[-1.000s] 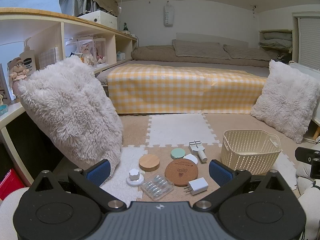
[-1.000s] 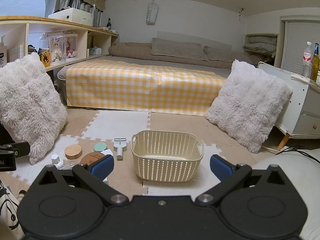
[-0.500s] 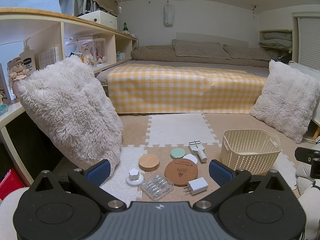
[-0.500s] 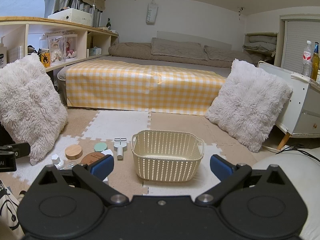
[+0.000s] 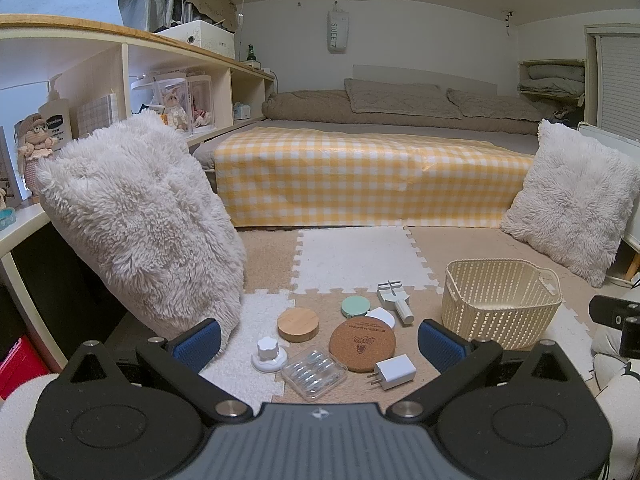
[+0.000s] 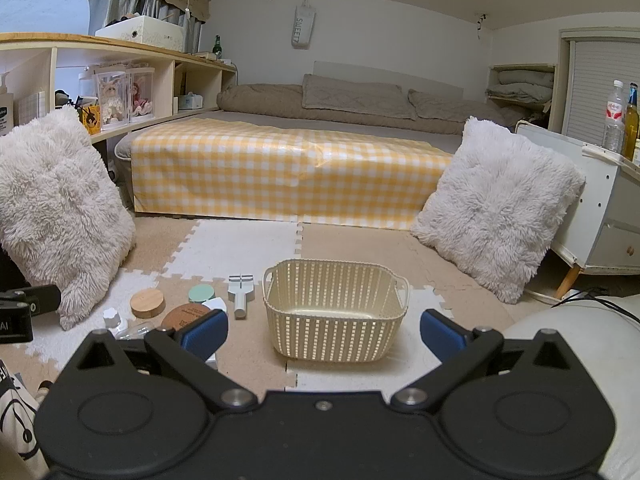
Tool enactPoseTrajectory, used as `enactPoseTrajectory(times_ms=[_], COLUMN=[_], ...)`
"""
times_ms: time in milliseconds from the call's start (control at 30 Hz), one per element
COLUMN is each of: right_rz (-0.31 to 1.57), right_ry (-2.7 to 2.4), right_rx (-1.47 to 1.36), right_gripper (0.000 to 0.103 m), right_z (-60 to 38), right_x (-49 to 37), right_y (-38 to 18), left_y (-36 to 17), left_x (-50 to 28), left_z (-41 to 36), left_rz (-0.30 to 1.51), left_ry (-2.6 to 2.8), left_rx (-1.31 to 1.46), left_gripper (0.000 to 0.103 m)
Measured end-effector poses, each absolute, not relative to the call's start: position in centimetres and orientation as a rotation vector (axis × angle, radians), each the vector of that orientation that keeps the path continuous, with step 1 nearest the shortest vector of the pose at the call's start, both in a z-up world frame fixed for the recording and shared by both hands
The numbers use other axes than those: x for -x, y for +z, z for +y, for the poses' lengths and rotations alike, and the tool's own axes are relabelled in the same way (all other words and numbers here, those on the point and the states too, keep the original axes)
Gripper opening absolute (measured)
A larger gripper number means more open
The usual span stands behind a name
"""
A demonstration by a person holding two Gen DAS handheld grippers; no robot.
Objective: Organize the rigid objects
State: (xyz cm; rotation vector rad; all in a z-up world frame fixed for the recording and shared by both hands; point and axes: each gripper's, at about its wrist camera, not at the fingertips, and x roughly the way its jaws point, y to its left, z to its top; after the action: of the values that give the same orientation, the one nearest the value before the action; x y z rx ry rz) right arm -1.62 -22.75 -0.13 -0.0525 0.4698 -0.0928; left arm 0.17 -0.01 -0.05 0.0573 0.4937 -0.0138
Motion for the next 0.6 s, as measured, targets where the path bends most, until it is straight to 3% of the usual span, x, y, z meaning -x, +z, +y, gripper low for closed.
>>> enactPoseTrajectory(times_ms=[600], right_rz=[0.471], right_ry=[-0.092], right_rx=[0.050], right_gripper=[0.103], right_z=[-22.84], right_x=[1.64], right_y=[-0.24], left_y=[-0.05], left_x=[-0.18], left_z=[-0.02], left_rz=[0.494], left_ry=[-0.014], left_rx=[-0.057], left_gripper=[0.103])
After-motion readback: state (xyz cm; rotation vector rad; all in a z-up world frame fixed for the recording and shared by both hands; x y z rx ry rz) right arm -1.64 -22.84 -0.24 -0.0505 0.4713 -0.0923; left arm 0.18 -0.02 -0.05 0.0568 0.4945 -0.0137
